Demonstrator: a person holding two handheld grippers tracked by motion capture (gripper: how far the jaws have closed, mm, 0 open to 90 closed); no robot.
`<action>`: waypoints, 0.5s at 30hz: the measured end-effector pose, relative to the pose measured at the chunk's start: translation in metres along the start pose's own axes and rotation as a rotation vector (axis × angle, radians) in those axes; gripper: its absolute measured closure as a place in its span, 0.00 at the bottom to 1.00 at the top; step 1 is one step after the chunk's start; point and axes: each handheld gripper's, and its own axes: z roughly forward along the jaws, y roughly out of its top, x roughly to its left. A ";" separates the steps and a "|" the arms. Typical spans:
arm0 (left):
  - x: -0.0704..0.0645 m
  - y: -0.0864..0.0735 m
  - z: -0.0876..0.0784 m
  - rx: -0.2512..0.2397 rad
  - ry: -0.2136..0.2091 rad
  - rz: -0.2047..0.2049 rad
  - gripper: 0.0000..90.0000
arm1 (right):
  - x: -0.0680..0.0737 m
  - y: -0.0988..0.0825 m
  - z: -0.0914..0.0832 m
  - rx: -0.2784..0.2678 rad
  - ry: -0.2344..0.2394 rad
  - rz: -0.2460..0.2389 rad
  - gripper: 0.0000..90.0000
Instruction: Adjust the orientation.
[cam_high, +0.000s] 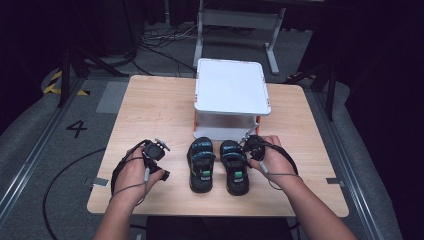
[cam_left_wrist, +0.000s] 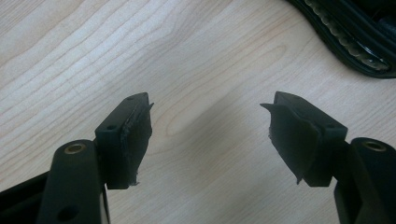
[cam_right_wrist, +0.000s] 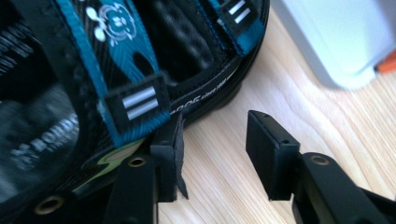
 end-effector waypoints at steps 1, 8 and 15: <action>0.000 0.000 0.000 -0.002 0.001 0.003 0.34 | 0.001 0.002 0.000 -0.019 0.007 0.003 0.64; 0.000 0.000 -0.002 -0.006 0.001 0.011 0.34 | 0.007 -0.001 0.007 0.014 0.016 0.043 0.72; -0.001 0.001 -0.002 -0.007 0.003 0.009 0.34 | 0.009 -0.010 0.002 0.033 0.096 0.072 0.72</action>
